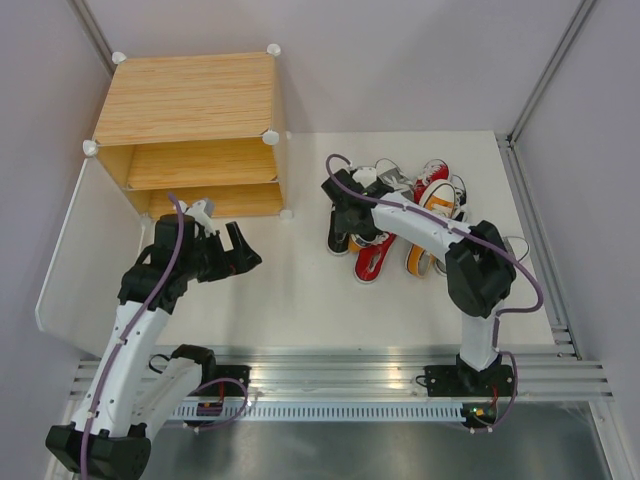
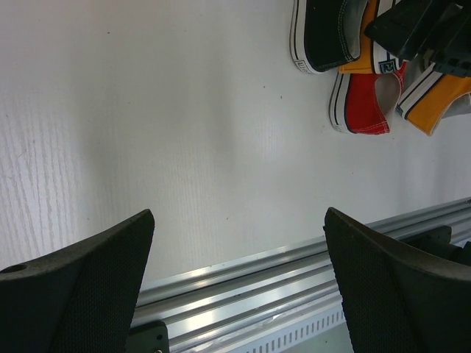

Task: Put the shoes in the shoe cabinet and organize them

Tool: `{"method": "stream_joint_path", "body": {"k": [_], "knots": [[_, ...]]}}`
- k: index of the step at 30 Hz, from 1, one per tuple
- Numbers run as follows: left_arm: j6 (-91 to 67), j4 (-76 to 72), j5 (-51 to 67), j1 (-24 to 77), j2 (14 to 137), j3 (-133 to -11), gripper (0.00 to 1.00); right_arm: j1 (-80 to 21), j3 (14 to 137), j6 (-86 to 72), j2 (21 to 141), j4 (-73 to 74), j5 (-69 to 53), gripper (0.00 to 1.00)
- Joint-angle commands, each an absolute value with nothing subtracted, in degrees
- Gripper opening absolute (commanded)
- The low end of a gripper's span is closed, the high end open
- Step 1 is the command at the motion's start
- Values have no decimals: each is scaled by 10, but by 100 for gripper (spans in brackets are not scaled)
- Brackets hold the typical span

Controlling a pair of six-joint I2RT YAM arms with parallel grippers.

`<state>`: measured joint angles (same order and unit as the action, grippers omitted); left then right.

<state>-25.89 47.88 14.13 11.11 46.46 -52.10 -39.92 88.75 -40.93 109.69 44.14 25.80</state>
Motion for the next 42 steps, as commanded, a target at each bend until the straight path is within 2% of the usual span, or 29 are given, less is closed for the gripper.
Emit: {"method": "stream_joint_path", "body": {"k": [1, 8, 14, 18, 23, 31, 37, 42], "knots": [[-260, 463, 157, 113, 463, -512, 100, -426, 925, -433, 1125, 491, 310, 75], [-257, 463, 157, 113, 464, -508, 100, -432, 911, -439, 1142, 515, 367, 75], [-253, 462, 157, 113, 470, -506, 100, -432, 904, -433, 1136, 533, 410, 69], [-251, 462, 158, 113, 475, -511, 100, -411, 878, -427, 1114, 523, 399, 54], [-252, 462, 157, 113, 475, -512, 100, -365, 845, -414, 1068, 495, 373, 49], [-255, 463, 155, 113, 475, -511, 100, -283, 699, -412, 942, 362, 217, 50], [-256, 463, 159, 114, 481, -512, 100, -243, 610, -409, 910, 242, 132, 49], [-258, 462, 166, 113, 481, -512, 100, -230, 583, -396, 916, 186, 67, 38]]}}
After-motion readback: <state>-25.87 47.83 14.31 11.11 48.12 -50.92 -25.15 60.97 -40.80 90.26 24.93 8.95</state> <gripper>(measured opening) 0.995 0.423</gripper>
